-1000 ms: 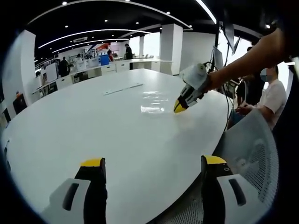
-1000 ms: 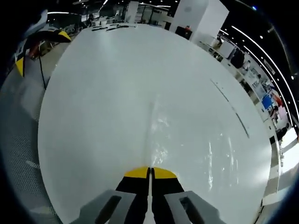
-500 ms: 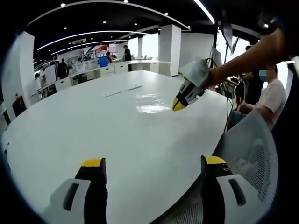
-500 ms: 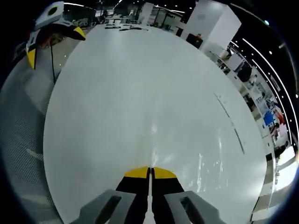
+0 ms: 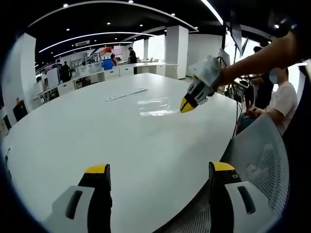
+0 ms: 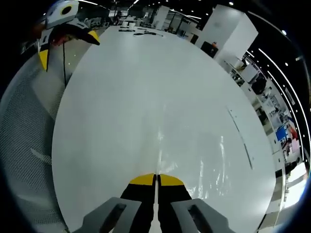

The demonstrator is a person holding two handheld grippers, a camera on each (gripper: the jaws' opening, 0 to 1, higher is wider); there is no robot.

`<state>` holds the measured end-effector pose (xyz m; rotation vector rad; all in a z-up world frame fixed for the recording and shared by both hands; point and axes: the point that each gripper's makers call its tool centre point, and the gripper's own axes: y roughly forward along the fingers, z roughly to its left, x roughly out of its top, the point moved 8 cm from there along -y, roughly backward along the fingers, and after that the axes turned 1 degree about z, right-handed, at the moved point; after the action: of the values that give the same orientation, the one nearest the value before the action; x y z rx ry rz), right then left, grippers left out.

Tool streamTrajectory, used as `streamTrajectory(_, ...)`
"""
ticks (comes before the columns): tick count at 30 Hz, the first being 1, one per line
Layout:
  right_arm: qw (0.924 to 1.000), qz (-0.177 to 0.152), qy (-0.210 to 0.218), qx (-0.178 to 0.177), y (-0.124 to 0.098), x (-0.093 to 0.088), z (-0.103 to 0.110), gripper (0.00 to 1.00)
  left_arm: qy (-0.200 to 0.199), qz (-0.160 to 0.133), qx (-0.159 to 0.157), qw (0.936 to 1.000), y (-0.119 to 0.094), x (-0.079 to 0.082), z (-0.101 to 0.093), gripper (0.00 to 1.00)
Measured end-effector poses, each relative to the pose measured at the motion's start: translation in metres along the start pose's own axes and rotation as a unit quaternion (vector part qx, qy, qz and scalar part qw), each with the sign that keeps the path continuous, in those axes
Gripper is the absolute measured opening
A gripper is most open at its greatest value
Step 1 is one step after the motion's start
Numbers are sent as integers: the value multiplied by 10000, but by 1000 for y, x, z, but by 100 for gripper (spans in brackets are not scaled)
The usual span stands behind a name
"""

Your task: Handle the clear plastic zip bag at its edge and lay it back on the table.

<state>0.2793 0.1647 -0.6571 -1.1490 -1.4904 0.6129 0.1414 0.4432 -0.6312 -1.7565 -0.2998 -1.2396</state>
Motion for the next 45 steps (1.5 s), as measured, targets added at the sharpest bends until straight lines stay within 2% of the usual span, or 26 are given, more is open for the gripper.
streamTrajectory(11,9995,-138,-281,-23,-12,16,-1,0,65,-29,-57,10000,2,5,-2,81)
streamTrajectory(19,9987,-201,-469,-13,-14,18,-4,0,100,-1,-89,9999,3,5,-4,80)
streamTrajectory(45,9951,-395,-906,11,-37,28,19,0,201,4,-194,9996,8,8,-9,79)
